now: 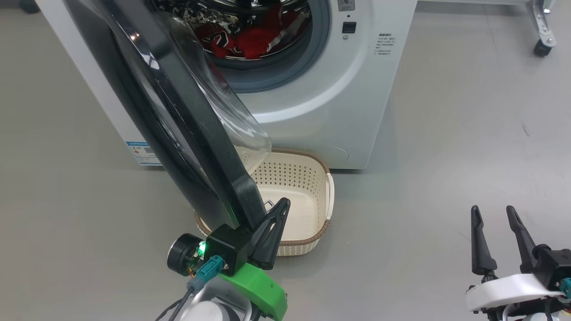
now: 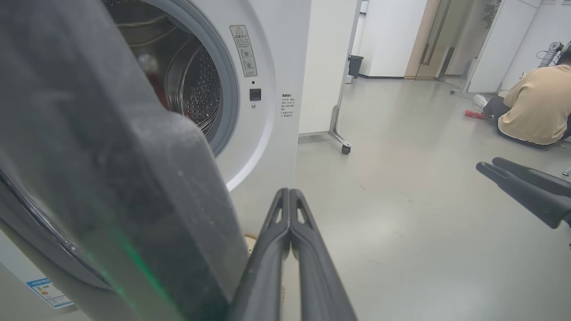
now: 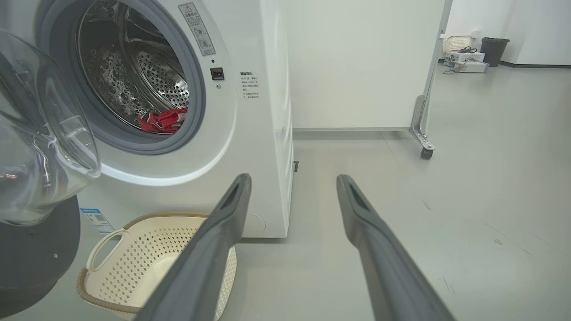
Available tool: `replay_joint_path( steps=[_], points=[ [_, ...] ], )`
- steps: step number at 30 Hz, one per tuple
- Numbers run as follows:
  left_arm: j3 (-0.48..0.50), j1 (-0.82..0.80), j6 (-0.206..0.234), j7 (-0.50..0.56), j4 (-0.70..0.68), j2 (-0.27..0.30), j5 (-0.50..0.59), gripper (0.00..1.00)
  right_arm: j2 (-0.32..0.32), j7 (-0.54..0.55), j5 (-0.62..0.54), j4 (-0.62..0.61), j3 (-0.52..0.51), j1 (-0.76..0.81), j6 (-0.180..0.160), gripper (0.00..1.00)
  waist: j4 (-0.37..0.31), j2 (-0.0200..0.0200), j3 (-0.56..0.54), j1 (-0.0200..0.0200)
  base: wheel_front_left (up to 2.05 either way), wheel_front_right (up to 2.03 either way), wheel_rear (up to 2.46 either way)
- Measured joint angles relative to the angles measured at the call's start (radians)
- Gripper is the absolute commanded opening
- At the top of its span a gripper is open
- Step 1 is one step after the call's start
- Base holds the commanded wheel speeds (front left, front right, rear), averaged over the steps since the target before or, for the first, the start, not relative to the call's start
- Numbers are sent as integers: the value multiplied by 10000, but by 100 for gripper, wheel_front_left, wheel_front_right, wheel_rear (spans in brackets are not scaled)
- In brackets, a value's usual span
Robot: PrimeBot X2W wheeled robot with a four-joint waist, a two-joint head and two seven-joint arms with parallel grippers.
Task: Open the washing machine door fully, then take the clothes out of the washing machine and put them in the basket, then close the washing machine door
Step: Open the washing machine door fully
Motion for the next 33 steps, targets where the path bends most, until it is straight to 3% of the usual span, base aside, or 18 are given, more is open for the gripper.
replay_joint_path(
  steps=[20, 33],
  points=[
    [23, 632, 54, -324, -477, 138, 165, 0, -29, 0, -148, 44, -203, 14, 169, 100, 1058, 0, -83, 0, 0, 0, 0],
    [104, 1002, 65, -412, -769, 151, 470, 0, -27, 0, -247, 38, -343, 28, 173, 100, 2114, 0, -130, 0, 0, 0, 0]
  ],
)
